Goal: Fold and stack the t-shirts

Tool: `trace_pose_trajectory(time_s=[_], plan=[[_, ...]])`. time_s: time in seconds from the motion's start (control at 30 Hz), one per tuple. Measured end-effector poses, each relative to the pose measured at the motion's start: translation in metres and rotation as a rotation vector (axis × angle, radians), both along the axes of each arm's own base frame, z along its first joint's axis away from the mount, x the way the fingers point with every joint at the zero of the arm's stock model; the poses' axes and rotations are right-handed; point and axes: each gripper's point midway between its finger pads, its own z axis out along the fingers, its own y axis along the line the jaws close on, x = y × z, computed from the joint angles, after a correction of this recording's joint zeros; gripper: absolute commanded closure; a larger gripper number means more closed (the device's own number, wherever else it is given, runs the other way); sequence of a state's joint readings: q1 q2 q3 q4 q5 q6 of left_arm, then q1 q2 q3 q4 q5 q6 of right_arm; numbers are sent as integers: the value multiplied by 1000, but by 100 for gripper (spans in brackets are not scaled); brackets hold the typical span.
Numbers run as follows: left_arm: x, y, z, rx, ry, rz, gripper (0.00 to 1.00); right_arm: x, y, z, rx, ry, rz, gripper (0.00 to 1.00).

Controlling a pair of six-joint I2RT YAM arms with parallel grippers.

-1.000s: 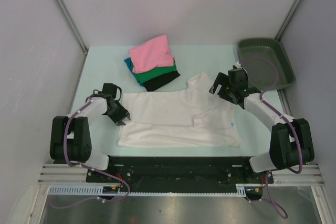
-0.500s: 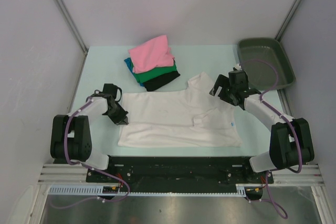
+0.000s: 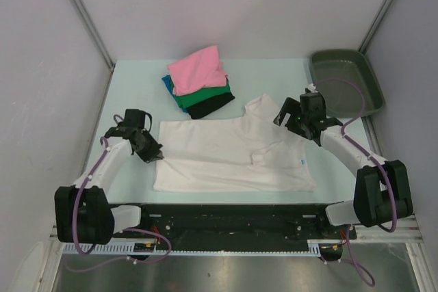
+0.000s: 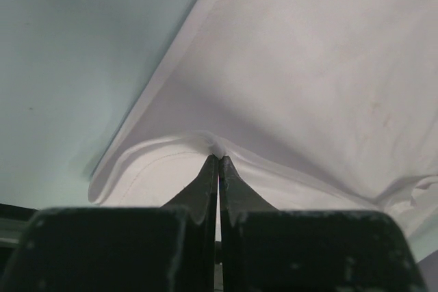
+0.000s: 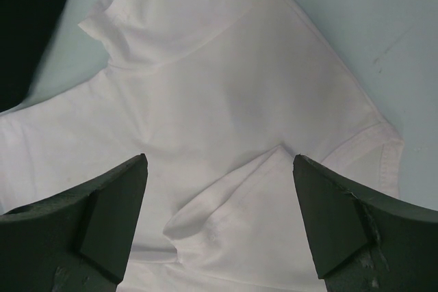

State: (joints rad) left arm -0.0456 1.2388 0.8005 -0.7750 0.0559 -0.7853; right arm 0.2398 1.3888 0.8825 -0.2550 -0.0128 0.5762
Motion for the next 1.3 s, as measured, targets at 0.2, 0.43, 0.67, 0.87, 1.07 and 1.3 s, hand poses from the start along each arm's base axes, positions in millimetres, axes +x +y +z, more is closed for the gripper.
trace_pose_trajectory(time_s=[0.2, 0.43, 0.67, 0.87, 1.07, 1.3], plan=[[-9, 1, 1, 1, 1, 0, 100, -3, 0, 1, 9, -3, -1, 8], [-28, 3, -20, 11, 74, 4, 99, -5, 0, 0, 9, 0, 0, 8], [-27, 11, -22, 28, 76, 35, 71, -5, -1, 3, 10, -7, -4, 7], [-28, 17, -31, 48, 112, 41, 22, -8, -2, 8, 13, -21, -1, 3], [-21, 18, -21, 51, 78, 43, 0, -10, 3, 15, 19, -48, 24, 1], [26, 13, 31, 30, -99, 19, 0, 32, 10, 31, 21, -91, 29, 2]])
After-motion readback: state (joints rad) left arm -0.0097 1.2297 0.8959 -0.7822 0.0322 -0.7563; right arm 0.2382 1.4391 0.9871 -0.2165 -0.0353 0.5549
